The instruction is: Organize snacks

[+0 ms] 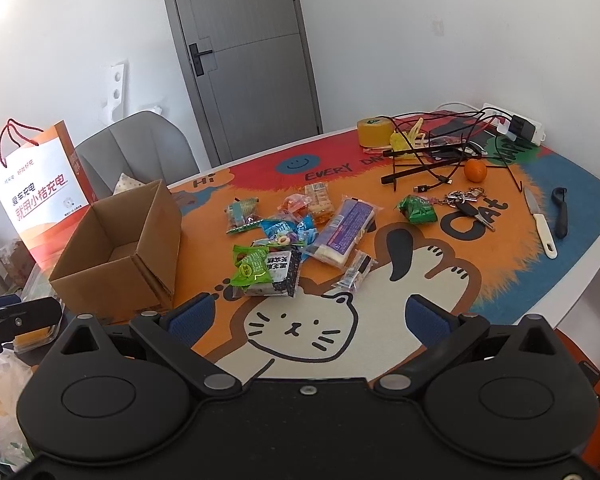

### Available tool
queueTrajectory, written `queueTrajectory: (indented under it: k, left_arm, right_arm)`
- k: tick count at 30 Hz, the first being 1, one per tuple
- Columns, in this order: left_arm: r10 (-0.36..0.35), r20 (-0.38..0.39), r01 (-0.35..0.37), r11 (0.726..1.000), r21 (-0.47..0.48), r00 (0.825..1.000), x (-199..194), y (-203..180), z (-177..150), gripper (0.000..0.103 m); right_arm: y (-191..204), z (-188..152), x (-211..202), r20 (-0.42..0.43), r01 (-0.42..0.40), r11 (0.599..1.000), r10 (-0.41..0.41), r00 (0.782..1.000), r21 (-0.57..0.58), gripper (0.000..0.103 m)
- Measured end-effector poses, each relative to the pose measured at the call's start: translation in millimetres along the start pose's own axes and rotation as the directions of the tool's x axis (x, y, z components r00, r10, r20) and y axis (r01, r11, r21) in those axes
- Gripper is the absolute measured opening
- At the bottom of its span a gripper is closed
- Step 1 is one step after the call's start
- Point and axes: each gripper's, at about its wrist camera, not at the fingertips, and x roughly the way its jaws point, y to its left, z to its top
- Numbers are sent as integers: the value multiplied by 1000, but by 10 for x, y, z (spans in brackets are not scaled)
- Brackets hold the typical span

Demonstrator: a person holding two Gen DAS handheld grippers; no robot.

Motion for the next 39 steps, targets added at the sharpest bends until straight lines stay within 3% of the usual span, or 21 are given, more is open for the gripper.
queueTrajectory:
  k: [23,27,36,39]
  left_arm:
    - [-5,15,5,1000,2,1000,135,-121,-48,103]
    - [37,17,-37,999,38,999,287,-254,-47,103]
    - [-50,29,50,998,28,998,622,-498,121,102]
    - [-70,24,69,997,22,997,724,-557,165,102]
  right_arm:
    - [8,-56,78,10,-54,998,54,998,-23,103]
    - [-61,-89,170,10,-72,997,73,997,-21,103]
    - [-270,-75,296,47,-51,999,52,998,-5,103]
    - [-356,-57,326,52,-97,995,95,994,30,103]
